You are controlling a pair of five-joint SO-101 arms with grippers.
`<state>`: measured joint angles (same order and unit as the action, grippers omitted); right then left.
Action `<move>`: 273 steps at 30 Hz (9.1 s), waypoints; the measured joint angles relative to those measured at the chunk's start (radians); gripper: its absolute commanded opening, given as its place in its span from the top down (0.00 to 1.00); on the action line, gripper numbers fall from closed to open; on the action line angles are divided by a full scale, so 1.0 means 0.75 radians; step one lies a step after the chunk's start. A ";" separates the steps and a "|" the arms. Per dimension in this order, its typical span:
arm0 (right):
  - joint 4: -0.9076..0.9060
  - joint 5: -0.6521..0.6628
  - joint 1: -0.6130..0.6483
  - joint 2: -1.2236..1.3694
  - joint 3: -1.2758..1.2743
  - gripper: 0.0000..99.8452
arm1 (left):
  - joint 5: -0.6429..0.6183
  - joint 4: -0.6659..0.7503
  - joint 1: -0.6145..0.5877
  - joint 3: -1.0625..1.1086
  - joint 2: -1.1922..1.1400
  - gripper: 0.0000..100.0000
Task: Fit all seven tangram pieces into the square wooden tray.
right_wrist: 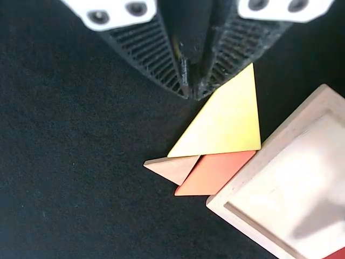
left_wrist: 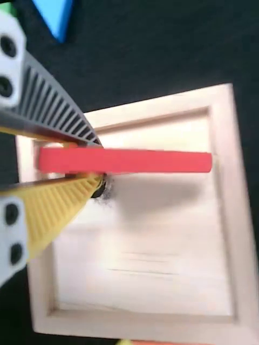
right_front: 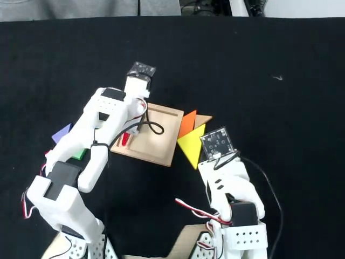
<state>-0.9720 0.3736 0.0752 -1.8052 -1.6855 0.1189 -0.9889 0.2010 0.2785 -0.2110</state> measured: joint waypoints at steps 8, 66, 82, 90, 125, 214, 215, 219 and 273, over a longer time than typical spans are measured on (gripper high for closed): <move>0.000 0.000 0.000 0.000 0.000 0.99 | 0.000 0.072 -0.055 0.000 0.000 0.86; -0.004 0.000 0.000 0.000 0.000 0.99 | -0.258 -0.158 -0.378 0.323 0.409 0.97; -0.004 0.000 0.000 0.000 0.000 0.99 | -0.258 -0.110 -0.383 0.225 0.205 0.90; -0.004 0.000 0.000 0.000 0.000 0.99 | -0.262 -0.147 -0.399 0.221 0.180 0.88; -0.004 0.000 0.000 0.000 0.000 0.99 | -0.329 -0.198 -0.084 -0.096 0.098 0.88; 0.031 -0.587 0.426 1.854 1.223 0.79 | -0.063 0.340 -0.996 1.448 1.526 0.84; 0.045 -0.632 0.409 1.911 1.240 0.79 | -0.063 0.342 -0.996 1.448 1.526 0.84; 0.090 -0.749 0.350 2.128 1.297 0.79 | -0.063 0.352 -0.998 1.448 1.526 0.84; 0.149 -0.800 0.374 2.416 1.410 0.73 | -0.063 0.413 -0.992 1.475 1.530 0.84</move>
<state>-0.8600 -0.2263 0.3560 0.0069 -0.6283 0.0713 -0.6790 -0.5432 1.3848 0.9367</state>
